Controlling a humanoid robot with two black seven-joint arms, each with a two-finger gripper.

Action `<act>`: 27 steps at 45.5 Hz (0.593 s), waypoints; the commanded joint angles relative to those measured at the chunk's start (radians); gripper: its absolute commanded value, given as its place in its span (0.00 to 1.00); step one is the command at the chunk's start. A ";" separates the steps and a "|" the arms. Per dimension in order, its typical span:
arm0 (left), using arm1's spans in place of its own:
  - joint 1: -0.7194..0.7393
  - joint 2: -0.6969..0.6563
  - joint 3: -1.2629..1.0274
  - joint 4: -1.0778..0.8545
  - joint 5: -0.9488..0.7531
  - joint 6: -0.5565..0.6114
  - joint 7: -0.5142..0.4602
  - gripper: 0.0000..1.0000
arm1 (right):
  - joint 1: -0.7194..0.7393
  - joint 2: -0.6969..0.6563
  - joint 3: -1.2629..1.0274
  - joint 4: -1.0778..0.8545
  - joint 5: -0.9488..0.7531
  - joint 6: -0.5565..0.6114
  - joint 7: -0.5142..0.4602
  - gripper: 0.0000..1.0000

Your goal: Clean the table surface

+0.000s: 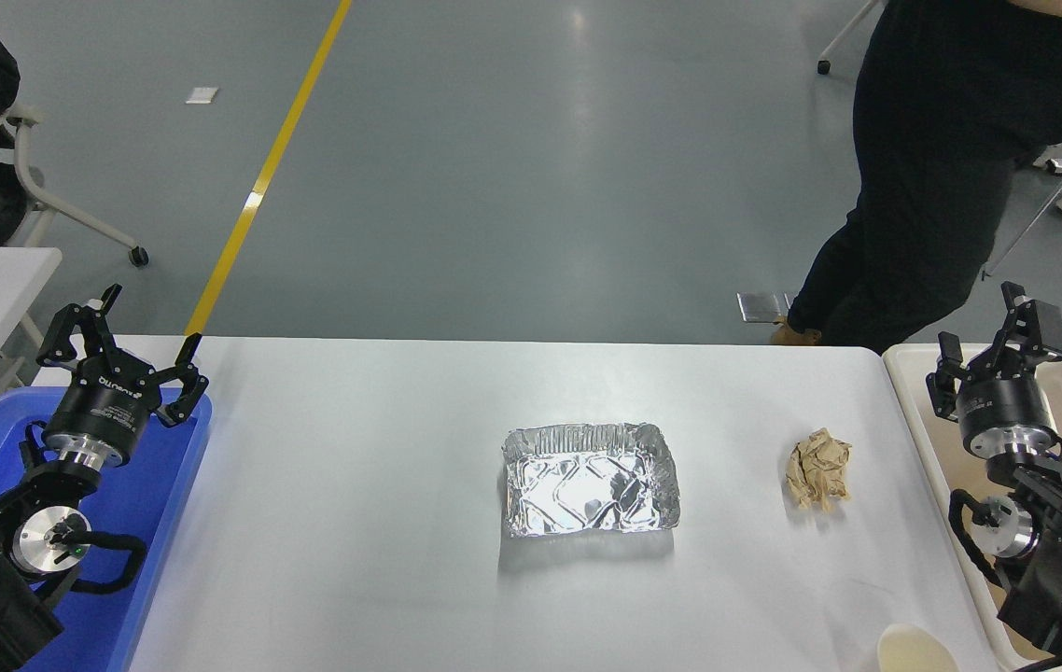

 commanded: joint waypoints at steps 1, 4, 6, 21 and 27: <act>0.000 0.000 0.000 0.000 0.000 0.000 0.000 1.00 | 0.001 -0.001 0.000 0.000 -0.001 0.000 0.000 0.99; 0.000 0.000 0.000 0.000 0.000 0.000 0.000 1.00 | 0.003 -0.001 0.000 0.000 -0.001 0.000 0.000 0.99; 0.000 0.000 0.000 0.000 0.000 0.000 0.000 1.00 | 0.003 -0.001 0.000 0.000 0.001 0.000 0.000 0.99; 0.000 0.000 0.000 0.000 0.000 0.000 0.000 1.00 | 0.000 -0.004 0.000 -0.002 0.001 0.000 0.000 0.99; 0.000 0.000 0.000 0.000 0.000 0.000 0.000 1.00 | -0.002 -0.009 0.000 -0.002 -0.001 0.000 0.000 0.99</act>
